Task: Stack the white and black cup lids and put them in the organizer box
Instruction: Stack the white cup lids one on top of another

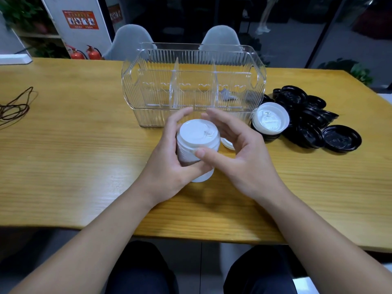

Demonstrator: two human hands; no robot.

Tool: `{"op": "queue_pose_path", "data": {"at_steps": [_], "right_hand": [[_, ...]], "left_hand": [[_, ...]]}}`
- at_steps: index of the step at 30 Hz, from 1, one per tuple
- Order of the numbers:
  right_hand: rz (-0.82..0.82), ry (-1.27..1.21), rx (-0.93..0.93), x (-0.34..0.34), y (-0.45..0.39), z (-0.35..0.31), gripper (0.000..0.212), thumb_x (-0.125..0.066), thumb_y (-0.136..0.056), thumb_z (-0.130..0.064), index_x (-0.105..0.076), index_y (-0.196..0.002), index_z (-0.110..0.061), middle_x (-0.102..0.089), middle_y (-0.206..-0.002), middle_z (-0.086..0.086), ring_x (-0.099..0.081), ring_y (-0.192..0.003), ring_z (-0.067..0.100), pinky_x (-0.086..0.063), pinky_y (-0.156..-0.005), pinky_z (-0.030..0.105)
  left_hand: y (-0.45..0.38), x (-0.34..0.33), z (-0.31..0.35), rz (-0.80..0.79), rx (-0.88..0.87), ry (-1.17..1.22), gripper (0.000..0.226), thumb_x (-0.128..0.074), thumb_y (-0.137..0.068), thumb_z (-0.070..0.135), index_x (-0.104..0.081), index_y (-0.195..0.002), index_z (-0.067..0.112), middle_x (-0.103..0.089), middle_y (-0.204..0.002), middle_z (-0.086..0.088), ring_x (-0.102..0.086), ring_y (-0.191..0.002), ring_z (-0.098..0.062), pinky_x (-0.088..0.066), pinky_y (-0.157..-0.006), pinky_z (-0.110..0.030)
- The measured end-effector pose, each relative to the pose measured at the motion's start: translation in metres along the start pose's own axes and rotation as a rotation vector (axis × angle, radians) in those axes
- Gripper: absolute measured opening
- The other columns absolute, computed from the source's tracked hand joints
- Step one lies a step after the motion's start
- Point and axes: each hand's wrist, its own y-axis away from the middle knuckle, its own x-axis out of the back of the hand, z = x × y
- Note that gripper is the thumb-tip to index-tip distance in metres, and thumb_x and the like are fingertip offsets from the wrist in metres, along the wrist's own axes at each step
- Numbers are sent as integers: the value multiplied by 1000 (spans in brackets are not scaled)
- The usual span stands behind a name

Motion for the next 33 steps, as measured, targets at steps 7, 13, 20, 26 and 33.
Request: {"op": "queue_pose_path", "data": {"at_steps": [7,13,20,26,33], "right_hand": [[230,518,-13,38,1,20,25,-79,-102,-35,-81,-123,-22,-78,-125,-10,-69,-123,13,-51,-109,46],[178,843,-41,36,2,45,22,-85,-97,-36,-85,-114,-23,-75,-124,-7,-62,-121,24,-30,-104,38],[149,894,10,32,2,42,7,-83,-99,-27,-83,-94,-21,-75,-103,-9,-63,-106,27,-33,-99,42],[121,960,27,30,3,37,22,-87,-94,-39,-75,-87,-22,-69,-92,-9,-58,-96,24,-38,-97,45],[135,898,31,30,5,32,18,-81,-99,-28,-68,-92,-19,-67,-93,-5,-60,-94,28,-38,-97,46]], "left_hand": [[-2,0,4,46,-4,-29,75,-92,-89,45,-55,-153,35,-71,-135,21,-70,-130,-15,-55,-106,-29],[-2,0,3,108,-11,-57,71,-89,-91,45,-57,-153,36,-70,-139,22,-68,-133,-11,-53,-110,-27],[-3,0,3,107,-10,-63,71,-89,-91,47,-56,-153,37,-71,-139,22,-69,-132,-11,-54,-110,-28],[-3,0,1,98,-17,-77,71,-89,-91,48,-56,-153,37,-69,-140,27,-68,-134,-9,-54,-110,-28],[-3,1,0,100,-21,-75,71,-89,-91,49,-57,-153,37,-72,-138,20,-69,-132,-13,-55,-112,-35]]}}
